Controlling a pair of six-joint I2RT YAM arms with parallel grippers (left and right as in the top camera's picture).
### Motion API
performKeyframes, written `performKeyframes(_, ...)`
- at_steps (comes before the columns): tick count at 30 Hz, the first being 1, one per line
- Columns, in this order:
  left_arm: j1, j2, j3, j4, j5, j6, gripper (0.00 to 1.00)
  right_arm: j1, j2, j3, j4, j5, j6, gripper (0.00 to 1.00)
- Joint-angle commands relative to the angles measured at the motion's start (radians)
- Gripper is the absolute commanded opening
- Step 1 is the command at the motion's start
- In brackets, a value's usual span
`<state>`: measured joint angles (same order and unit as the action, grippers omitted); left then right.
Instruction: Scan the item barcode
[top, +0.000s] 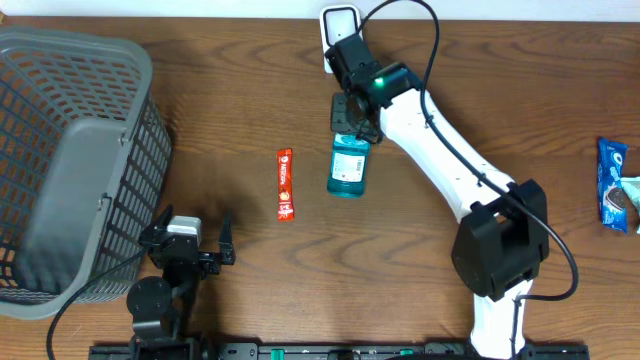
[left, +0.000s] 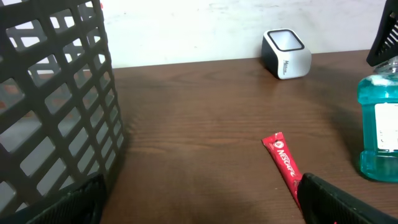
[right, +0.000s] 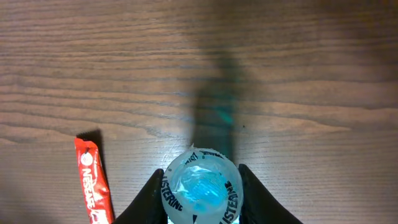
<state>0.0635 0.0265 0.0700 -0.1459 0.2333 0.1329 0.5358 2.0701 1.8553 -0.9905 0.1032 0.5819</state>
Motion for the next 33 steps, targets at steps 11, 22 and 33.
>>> performKeyframes(11,-0.004,-0.002,-0.016,-0.026,0.005,0.012,0.98,0.030,-0.052,0.047,0.102,0.207,-0.040,0.16)
performKeyframes(22,-0.004,-0.002,-0.016,-0.026,0.005,0.012,0.98,0.093,-0.052,0.047,0.200,0.319,-0.098,0.15)
performKeyframes(33,-0.004,-0.002,-0.016,-0.026,0.005,0.012,0.98,0.130,-0.052,0.047,0.162,0.314,-0.080,0.21)
